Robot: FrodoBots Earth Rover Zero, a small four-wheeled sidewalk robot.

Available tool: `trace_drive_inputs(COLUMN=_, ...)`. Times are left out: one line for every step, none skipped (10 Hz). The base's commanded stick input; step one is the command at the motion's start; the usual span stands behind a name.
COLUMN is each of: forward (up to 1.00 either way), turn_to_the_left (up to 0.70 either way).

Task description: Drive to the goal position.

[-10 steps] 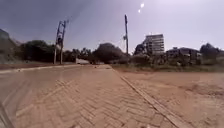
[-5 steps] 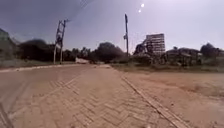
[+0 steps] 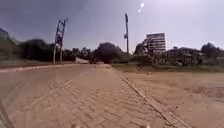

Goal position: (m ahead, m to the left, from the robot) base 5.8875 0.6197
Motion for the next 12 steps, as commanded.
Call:
trace_drive_inputs(forward=0.30, turn_to_the_left=0.00)
trace_drive_inputs(forward=0.30, turn_to_the_left=0.00)
trace_drive_inputs(forward=0.30, turn_to_the_left=0.00)
trace_drive_inputs(forward=0.30, turn_to_the_left=0.00)
trace_drive_inputs(forward=0.30, turn_to_the_left=0.00)
trace_drive_inputs(forward=0.30, turn_to_the_left=0.00)
trace_drive_inputs(forward=0.30, turn_to_the_left=0.00)
trace_drive_inputs(forward=0.30, turn_to_the_left=0.00)
trace_drive_inputs(forward=0.30, turn_to_the_left=0.00)
trace_drive_inputs(forward=0.30, turn_to_the_left=0.00)
trace_drive_inputs(forward=0.30, turn_to_the_left=0.00)
trace_drive_inputs(forward=0.30, turn_to_the_left=0.00)
